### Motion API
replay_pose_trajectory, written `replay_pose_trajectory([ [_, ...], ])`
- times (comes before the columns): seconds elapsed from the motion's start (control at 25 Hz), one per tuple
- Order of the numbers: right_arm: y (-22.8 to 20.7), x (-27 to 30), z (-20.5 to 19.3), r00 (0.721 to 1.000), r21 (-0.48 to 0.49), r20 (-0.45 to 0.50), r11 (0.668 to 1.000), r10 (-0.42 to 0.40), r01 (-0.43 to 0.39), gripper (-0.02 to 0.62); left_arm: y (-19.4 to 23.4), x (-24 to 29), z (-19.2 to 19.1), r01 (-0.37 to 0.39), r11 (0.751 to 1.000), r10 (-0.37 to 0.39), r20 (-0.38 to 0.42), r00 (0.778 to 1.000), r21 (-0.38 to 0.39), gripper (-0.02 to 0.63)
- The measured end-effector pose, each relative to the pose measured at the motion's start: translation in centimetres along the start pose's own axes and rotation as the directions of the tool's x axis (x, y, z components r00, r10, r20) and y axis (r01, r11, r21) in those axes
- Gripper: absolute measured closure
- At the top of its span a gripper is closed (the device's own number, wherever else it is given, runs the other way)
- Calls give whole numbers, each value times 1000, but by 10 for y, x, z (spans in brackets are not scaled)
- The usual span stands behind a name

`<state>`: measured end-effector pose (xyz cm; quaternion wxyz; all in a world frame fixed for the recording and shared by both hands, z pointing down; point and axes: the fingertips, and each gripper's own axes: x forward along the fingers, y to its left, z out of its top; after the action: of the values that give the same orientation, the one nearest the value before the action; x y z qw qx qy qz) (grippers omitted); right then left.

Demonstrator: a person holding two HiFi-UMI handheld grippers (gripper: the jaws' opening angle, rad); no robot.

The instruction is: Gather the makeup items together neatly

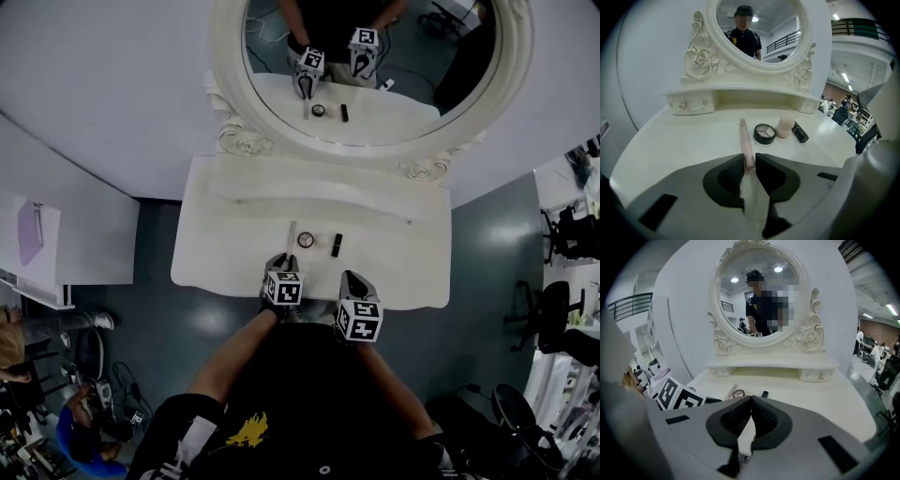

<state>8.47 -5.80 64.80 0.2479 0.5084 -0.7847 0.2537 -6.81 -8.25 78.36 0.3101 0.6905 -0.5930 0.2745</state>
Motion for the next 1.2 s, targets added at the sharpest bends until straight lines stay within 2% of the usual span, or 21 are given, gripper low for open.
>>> replay_pose_trajectory([
  [0.2, 0, -3, -3, 1000, 10, -4, 1000, -3, 3, 580, -9, 1, -1, 26, 999, -26, -22, 999, 33, 491],
  [0.44, -7, -5, 2, 1000, 10, 12, 1000, -17, 16, 580, -9, -5, -2, 70, 996, -68, -32, 997, 52, 410],
  [0.56, -13, -7, 12, 999, 3, 38, 999, -32, 32, 580, -2, -28, 17, 95, 991, -99, 40, 994, 95, 397],
  [0.68, -18, -11, 28, 996, -28, 74, 999, -41, 43, 580, 9, -66, 52, 89, 985, -114, 173, 978, 148, 409],
  [0.8, -20, -18, 46, 993, -67, 114, 997, -37, 45, 580, 17, -115, 96, 44, 974, -117, 331, 936, 222, 452],
  [0.92, -22, -14, 50, 993, -99, 118, 994, -29, 41, 580, 28, -160, 129, -89, 953, -62, 475, 878, 290, 506],
  [1.08, -18, -5, 53, 993, -84, 121, 996, -14, 25, 580, 37, -202, 148, -200, 941, -9, 611, 792, 274, 590],
  [1.2, -8, -20, 78, 979, -115, 203, 993, -9, 33, 580, 31, -232, 162, -258, 909, -40, 685, 728, 327, 592],
])
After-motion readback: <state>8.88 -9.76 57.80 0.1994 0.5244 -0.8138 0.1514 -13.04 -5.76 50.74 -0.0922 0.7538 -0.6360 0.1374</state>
